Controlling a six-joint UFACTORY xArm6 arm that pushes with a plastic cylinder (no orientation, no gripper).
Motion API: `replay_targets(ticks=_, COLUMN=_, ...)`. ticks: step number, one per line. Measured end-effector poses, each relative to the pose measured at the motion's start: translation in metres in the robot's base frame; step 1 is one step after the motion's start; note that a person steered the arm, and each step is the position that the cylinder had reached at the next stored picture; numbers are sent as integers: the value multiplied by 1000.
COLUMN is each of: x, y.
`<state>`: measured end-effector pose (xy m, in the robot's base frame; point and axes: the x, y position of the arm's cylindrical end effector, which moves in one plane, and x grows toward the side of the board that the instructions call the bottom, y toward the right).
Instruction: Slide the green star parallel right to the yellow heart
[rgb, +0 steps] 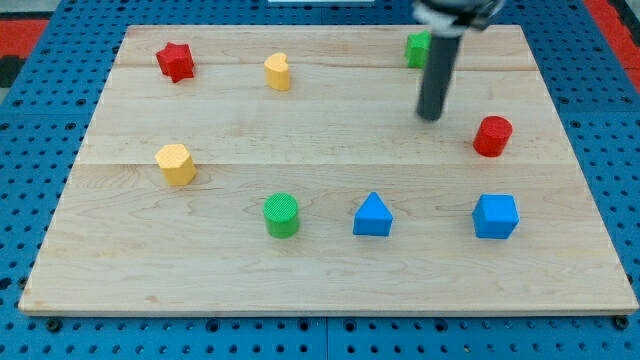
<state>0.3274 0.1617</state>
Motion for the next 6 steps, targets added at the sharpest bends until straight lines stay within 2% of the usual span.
replay_targets(ticks=1, x=-85, y=54)
replay_targets(ticks=2, x=-98, y=15)
replay_targets(ticks=3, x=-58, y=-63)
replay_targets(ticks=4, x=-66, y=-53)
replay_targets(ticks=5, x=-85, y=-79)
replay_targets(ticks=6, x=-80, y=-115)
